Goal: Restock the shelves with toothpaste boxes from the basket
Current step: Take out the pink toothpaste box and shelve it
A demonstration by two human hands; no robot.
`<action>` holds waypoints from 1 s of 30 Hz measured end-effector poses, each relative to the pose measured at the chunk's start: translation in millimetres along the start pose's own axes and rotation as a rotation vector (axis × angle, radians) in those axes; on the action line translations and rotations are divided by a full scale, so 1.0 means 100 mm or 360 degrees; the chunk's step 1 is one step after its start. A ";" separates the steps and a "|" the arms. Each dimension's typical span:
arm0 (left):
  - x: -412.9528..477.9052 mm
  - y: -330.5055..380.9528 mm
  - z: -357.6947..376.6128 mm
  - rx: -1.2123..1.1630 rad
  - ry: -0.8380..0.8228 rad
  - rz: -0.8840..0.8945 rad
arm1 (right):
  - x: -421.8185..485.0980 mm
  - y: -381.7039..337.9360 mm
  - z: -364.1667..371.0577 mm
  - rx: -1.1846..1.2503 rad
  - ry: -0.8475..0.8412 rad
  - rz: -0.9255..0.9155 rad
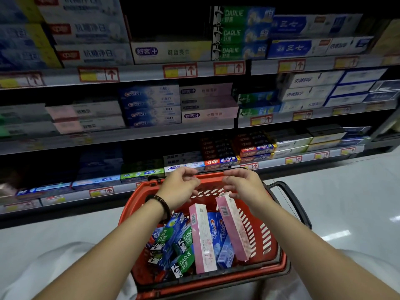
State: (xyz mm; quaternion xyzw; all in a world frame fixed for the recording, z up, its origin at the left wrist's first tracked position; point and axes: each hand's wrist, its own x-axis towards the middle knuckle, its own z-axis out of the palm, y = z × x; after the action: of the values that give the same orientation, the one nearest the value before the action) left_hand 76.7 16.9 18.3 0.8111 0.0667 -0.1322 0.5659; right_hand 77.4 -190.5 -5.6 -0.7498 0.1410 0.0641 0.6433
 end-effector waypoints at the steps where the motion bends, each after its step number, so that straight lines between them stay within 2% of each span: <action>1: 0.02 -0.01 0.01 0.0006 -0.0012 -0.0006 | 0.02 0.00 0.00 -0.0009 -0.0001 0.0012; 11: 0.14 -0.08 0.00 0.0051 0.0000 -0.0020 | 0.32 -0.20 -0.26 -0.0573 -0.0161 -0.0006; 19: 0.18 -0.04 0.04 -0.0018 -0.0012 0.0007 | 0.61 0.16 -0.20 -0.0989 -0.0260 0.0156; 26: 0.17 -0.04 0.06 0.0070 -0.0056 0.0028 | 0.71 0.54 -0.06 -0.0976 -0.0060 0.0308; 30: 0.15 -0.04 0.08 0.0136 -0.0087 0.0057 | 0.72 0.64 0.02 -0.1060 -0.0049 0.0440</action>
State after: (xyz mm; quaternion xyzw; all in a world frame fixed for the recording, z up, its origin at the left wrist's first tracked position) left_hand 89.1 10.2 7.5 0.8317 0.0309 -0.1469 0.5345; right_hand 127.2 -206.8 -86.7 -0.8911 0.2027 0.2044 0.3509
